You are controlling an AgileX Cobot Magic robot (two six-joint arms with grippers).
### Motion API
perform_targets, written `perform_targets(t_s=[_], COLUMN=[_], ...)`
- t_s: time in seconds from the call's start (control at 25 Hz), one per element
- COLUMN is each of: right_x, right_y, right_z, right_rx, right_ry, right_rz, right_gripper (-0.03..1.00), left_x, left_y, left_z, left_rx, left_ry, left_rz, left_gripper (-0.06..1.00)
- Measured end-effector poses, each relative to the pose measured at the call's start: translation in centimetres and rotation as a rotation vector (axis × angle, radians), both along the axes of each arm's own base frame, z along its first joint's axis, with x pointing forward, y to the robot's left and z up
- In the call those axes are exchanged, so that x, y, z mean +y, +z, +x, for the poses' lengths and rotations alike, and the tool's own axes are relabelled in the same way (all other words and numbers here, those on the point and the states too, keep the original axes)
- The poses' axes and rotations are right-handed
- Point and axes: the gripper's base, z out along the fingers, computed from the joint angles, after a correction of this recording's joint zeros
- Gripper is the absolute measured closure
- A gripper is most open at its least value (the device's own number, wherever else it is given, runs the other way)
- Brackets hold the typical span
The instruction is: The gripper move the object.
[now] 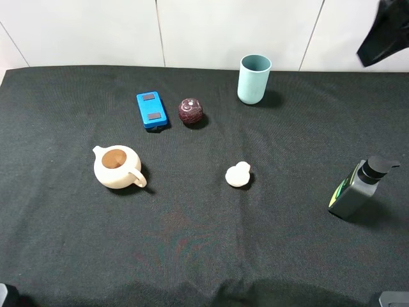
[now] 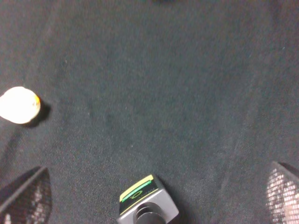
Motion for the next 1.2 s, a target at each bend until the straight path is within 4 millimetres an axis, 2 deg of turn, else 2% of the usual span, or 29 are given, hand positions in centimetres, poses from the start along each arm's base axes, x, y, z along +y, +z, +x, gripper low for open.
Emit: perform_targets(t_s=[0.24, 0.36, 0.52, 0.72, 0.92, 1.2], right_x=[-1.2, -2.3, -4.5, -7.2, -7.9, -7.9], right_y=[1.9, 1.9, 0.5, -1.7, -4.3, -7.3], right_z=[-3.0, -4.8, -6.7, -10.4, -14.2, -18.0], right_rx=[-0.099, -0.167, -0.243, -0.365, -0.473, -0.591], right_ry=[-0.021, -0.058, -0.179, -0.346, -0.416, -0.413], right_rz=[0.050, 0.088, 0.117, 0.126, 0.133, 0.159], right_gripper=[0.27, 0.27, 0.27, 0.27, 0.27, 0.27], left_x=[0.0, 0.0, 0.0, 0.0, 0.0, 0.0], left_y=[0.0, 0.0, 0.0, 0.0, 0.0, 0.0], left_z=[0.0, 0.0, 0.0, 0.0, 0.0, 0.0], left_rx=[0.000, 0.000, 0.000, 0.000, 0.000, 0.000], left_ry=[0.000, 0.000, 0.000, 0.000, 0.000, 0.000], left_rz=[0.000, 0.000, 0.000, 0.000, 0.000, 0.000], left_gripper=[0.06, 0.06, 0.06, 0.06, 0.06, 0.06])
